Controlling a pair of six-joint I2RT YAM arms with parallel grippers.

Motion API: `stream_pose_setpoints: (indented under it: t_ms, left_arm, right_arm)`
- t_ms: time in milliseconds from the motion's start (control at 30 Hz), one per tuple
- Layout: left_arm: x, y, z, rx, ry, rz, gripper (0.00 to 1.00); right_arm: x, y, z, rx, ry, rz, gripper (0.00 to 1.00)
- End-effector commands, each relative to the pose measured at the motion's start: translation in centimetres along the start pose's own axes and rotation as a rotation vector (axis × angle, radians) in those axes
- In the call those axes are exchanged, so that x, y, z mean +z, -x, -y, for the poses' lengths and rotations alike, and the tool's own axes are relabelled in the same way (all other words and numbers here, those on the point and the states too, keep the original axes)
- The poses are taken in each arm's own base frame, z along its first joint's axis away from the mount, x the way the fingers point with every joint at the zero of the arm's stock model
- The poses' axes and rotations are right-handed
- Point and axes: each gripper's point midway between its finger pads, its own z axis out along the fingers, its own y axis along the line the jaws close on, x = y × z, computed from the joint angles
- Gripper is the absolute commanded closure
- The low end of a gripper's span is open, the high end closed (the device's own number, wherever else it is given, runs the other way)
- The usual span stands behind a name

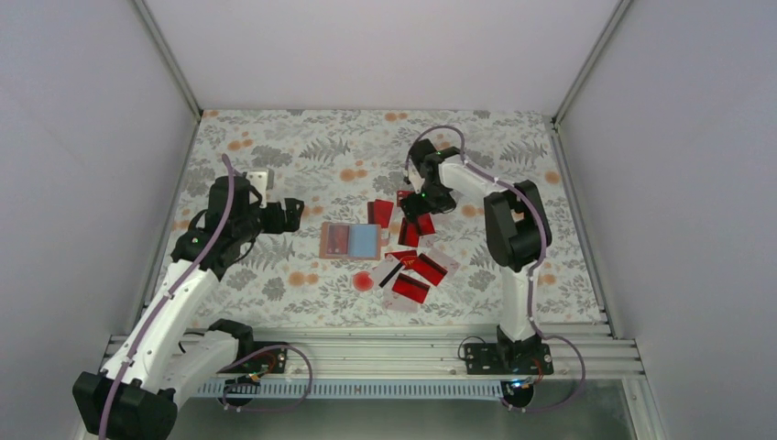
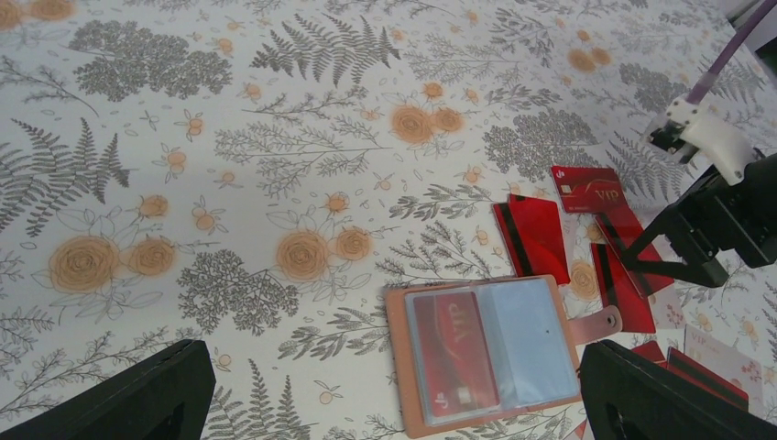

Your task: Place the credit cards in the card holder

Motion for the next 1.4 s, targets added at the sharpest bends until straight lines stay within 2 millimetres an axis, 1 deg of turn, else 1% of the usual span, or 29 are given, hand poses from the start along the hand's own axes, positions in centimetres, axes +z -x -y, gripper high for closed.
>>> stream_pose_setpoints:
  t_ms: [0,167,200,300,433,667,867,933,1033,1133,1267,1367]
  left_arm:
    - [0.1,0.1,-0.2,0.013,0.005,0.010,0.00]
    - [0.3,0.0,-0.4,0.011,0.013,0.006,0.00]
    - [0.3,0.0,-0.4,0.012,0.014,0.005,0.00]
    - [0.3,0.0,-0.4,0.011,0.016,0.003,0.00]
    - [0.4,0.0,-0.5,0.010,0.019,0.000,0.00]
    - [0.5,-0.1,-0.5,0.009,0.022,-0.004,0.00]
    - [0.5,-0.1,-0.6,0.008,0.025,-0.002,0.00]
    - [0.4,-0.1,-0.6,0.006,0.027,-0.002,0.00]
    - [0.4,-0.1,-0.6,0.006,0.028,0.000,0.00]
    - [0.4,-0.1,-0.6,0.005,0.029,0.001,0.00]
    - [0.3,0.0,-0.7,0.005,0.031,0.004,0.00]
    - [0.3,-0.1,-0.7,0.004,0.032,0.002,0.00]
  right_arm:
    - [0.2,-0.2,0.1,0.065,0.002,-0.033,0.08]
    - [1.0,-0.4,0.2,0.101,-0.003,-0.056,0.09]
    - [1.2,-0.5,0.2,0.104,-0.002,-0.059,0.13]
    - [1.4,-0.5,0.3,0.117,-0.006,-0.063,0.18]
    - [1.8,-0.7,0.2,0.131,-0.005,-0.065,0.23]
    - [3.1,-1.3,0.1,0.148,-0.003,-0.094,0.32]
    - [4.1,-2.0,-0.2,0.141,-0.034,-0.119,0.39]
    - [4.5,-2.4,-0.2,0.133,-0.056,-0.136,0.39]
    - [4.8,-2.7,-0.7,0.124,-0.061,-0.154,0.33]
    - [4.8,-2.5,-1.4,0.124,-0.049,-0.146,0.31]
    - [4.8,-2.5,-1.7,0.115,-0.061,-0.151,0.30]
    - [4.1,-1.9,-2.0,0.115,-0.055,-0.130,0.30]
